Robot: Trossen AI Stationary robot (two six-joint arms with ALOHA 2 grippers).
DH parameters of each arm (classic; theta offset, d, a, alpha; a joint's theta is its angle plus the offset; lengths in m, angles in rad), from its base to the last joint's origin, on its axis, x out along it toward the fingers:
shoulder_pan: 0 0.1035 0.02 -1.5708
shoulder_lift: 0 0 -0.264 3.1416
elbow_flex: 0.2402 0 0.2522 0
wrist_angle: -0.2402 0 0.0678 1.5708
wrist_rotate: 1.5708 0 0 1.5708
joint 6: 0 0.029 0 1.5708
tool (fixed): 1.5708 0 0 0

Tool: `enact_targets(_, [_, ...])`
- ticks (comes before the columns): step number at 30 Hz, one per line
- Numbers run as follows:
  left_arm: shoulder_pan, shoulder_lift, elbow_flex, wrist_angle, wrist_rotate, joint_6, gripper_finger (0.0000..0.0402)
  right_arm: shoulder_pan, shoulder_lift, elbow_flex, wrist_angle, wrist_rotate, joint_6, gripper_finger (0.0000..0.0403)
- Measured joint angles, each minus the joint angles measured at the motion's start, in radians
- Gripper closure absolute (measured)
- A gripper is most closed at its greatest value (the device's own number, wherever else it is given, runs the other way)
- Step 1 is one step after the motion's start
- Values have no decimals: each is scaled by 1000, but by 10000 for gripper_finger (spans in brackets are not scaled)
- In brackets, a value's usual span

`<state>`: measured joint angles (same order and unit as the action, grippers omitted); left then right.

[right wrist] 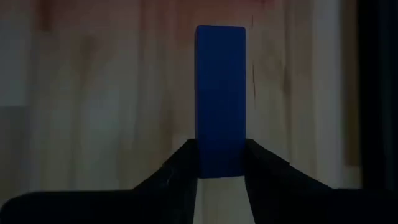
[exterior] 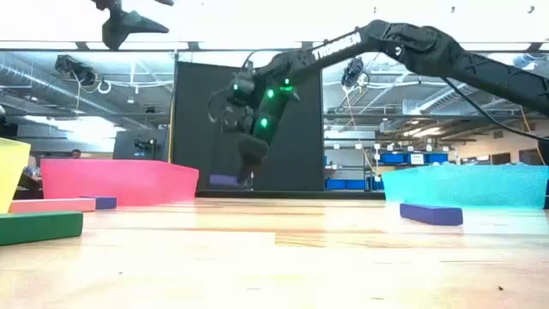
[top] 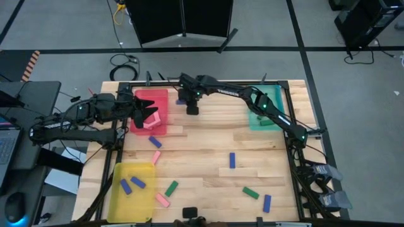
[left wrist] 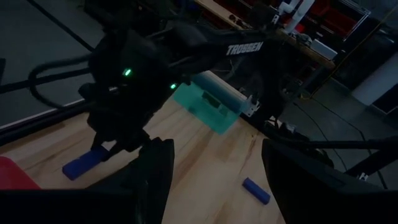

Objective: Sort blocks
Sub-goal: Put the blue block into the yellow bin

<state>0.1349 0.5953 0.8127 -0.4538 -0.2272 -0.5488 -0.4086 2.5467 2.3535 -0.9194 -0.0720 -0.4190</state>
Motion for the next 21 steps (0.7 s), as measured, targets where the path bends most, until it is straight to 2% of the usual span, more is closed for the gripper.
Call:
enact_targets(5, [0,0,0,6,0,0,152,47,-46,0,21,-25,7,291])
enact_targets(13, [0,0,0,90,29,1,152,208,-65,0,93,-27,46,291])
enact_targets(21, [0,0,0,98,40,-1,152,391,-71,0,291,-15,112,291])
